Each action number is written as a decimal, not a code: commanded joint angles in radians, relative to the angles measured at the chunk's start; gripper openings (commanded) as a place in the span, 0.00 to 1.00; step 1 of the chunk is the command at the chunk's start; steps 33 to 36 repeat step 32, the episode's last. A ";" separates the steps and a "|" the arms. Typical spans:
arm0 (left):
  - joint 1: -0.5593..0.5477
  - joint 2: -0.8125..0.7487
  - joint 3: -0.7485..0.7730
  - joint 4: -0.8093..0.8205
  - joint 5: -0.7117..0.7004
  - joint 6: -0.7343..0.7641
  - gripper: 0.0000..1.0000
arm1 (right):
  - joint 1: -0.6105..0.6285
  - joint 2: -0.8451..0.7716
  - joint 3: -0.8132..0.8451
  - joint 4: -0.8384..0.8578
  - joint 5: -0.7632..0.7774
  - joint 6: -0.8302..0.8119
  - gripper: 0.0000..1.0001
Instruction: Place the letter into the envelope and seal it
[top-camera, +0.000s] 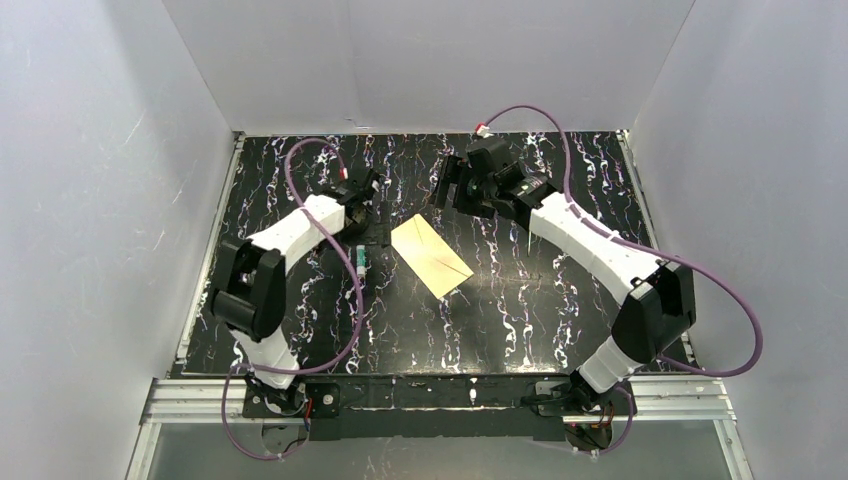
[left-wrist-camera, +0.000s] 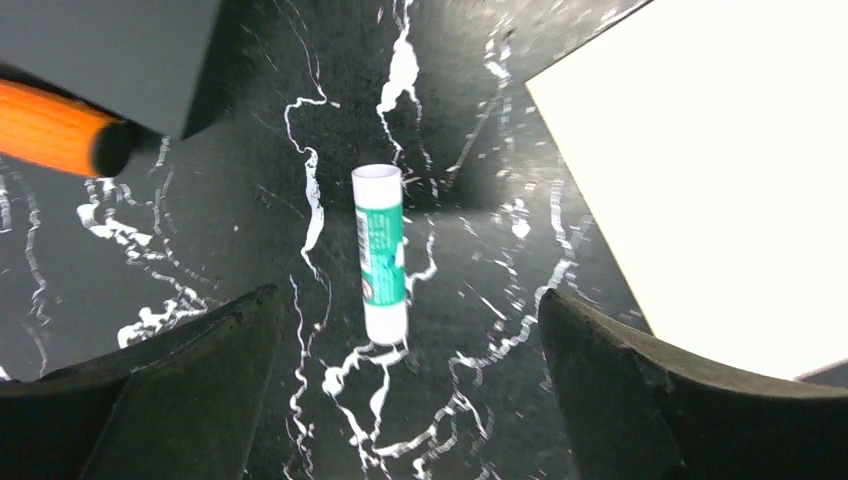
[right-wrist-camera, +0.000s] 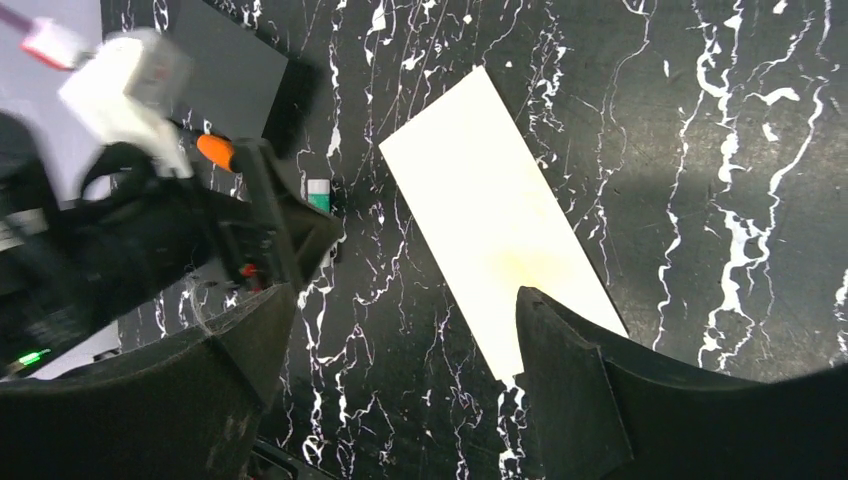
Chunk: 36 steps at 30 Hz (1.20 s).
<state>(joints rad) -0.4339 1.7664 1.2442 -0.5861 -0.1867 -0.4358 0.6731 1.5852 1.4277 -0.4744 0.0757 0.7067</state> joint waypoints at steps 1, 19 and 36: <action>0.004 -0.229 0.116 -0.129 0.003 -0.004 0.98 | -0.006 -0.059 0.081 -0.109 0.080 -0.026 0.90; 0.002 -0.938 0.443 -0.395 -0.179 0.199 0.98 | -0.007 -0.571 0.104 -0.264 0.737 -0.296 0.99; 0.003 -0.969 0.523 -0.530 -0.228 0.146 0.98 | -0.008 -0.698 -0.001 -0.135 0.693 -0.312 0.99</action>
